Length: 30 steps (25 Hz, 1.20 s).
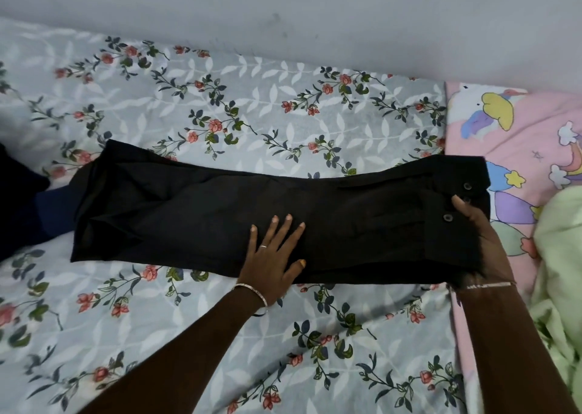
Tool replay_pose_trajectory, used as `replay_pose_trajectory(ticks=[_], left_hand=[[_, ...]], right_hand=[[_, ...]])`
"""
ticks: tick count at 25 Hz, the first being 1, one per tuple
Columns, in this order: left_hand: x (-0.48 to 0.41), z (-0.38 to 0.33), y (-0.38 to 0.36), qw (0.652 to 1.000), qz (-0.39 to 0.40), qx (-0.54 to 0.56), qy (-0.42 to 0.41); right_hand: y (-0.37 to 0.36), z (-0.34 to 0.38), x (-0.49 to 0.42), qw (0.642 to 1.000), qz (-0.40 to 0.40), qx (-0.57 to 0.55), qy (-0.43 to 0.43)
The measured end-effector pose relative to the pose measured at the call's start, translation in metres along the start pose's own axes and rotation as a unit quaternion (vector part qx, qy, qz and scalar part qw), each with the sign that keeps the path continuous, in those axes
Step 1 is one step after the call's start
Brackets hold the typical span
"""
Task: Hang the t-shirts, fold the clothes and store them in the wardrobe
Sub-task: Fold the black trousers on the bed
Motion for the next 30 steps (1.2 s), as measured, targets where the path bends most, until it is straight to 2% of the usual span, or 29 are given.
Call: replay_pose_trajectory(ticks=[1, 2, 4, 5, 9, 12, 14, 17, 22, 24, 26, 27, 28, 30], left_hand=[[0.0, -0.002, 0.006, 0.993, 0.02, 0.118, 0.018], [0.001, -0.003, 0.015, 0.963, 0.03, 0.264, 0.053], [0.008, 0.0, 0.036, 0.844, 0.009, 0.516, 0.144], [0.013, 0.006, 0.046, 0.793, -0.006, 0.581, 0.185], [0.041, 0.039, 0.089, 0.669, -0.054, 0.681, 0.293], [0.068, 0.073, 0.126, 0.613, -0.106, 0.722, 0.305], [0.085, 0.097, 0.146, 0.594, -0.13, 0.734, 0.302], [0.101, 0.126, 0.172, 0.589, -0.139, 0.742, 0.288], [0.117, 0.167, 0.196, 0.605, -0.134, 0.733, 0.282], [0.121, 0.177, 0.197, 0.609, -0.145, 0.73, 0.274], [0.127, 0.19, 0.198, 0.597, -0.196, 0.719, 0.296], [0.13, 0.196, 0.198, 0.603, -0.222, 0.698, 0.315], [0.133, 0.202, 0.197, 0.622, -0.242, 0.666, 0.334], [0.139, 0.213, 0.188, 0.687, -0.288, 0.557, 0.369]], right_hand=[[-0.013, 0.005, 0.007, 1.0, 0.014, 0.01, 0.007], [-0.027, 0.008, 0.012, 0.999, 0.021, 0.022, 0.015], [-0.061, 0.013, 0.021, 0.998, 0.04, 0.044, 0.027], [-0.08, 0.013, 0.026, 0.997, 0.048, 0.057, 0.029], [-0.154, -0.01, 0.036, 0.989, 0.101, 0.094, 0.054], [-0.221, -0.048, 0.048, 0.978, 0.13, 0.128, 0.105], [-0.261, -0.083, 0.05, 0.97, 0.132, 0.158, 0.126], [-0.306, -0.137, 0.046, 0.951, 0.11, 0.233, 0.173], [-0.375, -0.209, 0.055, 0.853, 0.056, 0.439, 0.277], [-0.397, -0.236, 0.056, 0.83, 0.099, 0.488, 0.25], [-0.413, -0.266, 0.055, 0.839, 0.209, 0.479, 0.149], [-0.413, -0.277, 0.052, 0.838, 0.24, 0.475, 0.125], [-0.41, -0.28, 0.05, 0.835, 0.243, 0.474, 0.136], [-0.392, -0.269, 0.041, 0.839, 0.183, 0.474, 0.194]])
Point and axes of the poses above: each hand's wrist, its own x-axis away from the middle knuckle, its own y-axis out of the back of the hand, z = x × y, the point moved 3 cm from there along -x, towards the middle knuckle, and after that the axes turned 4 degrees about x, right-handed, at the moved point
